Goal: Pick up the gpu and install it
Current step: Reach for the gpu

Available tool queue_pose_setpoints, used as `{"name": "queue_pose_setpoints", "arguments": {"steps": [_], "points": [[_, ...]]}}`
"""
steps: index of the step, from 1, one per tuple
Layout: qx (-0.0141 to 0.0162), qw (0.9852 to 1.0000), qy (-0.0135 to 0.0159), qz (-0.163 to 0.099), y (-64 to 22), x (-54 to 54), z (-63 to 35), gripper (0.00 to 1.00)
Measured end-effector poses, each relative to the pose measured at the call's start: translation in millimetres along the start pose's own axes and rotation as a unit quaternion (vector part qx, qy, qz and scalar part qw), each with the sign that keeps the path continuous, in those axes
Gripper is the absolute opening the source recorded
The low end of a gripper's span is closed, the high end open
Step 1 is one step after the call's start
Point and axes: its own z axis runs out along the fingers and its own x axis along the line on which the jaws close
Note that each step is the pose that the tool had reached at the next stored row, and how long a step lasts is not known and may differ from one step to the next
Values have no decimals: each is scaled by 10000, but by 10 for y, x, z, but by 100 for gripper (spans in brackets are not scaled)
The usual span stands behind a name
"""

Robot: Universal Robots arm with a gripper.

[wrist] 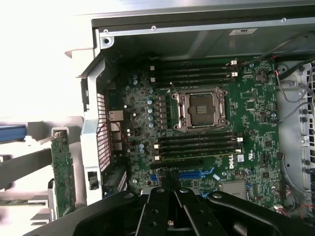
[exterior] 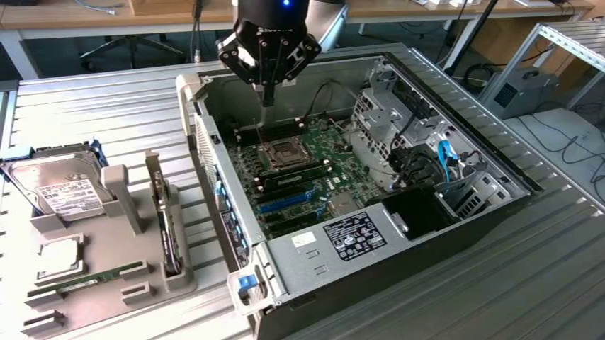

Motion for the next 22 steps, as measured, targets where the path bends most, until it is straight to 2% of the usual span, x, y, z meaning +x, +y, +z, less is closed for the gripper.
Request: {"name": "queue_pose_setpoints", "arguments": {"steps": [22], "points": [[0,10000,0,0,-4,53,-1,11]]}}
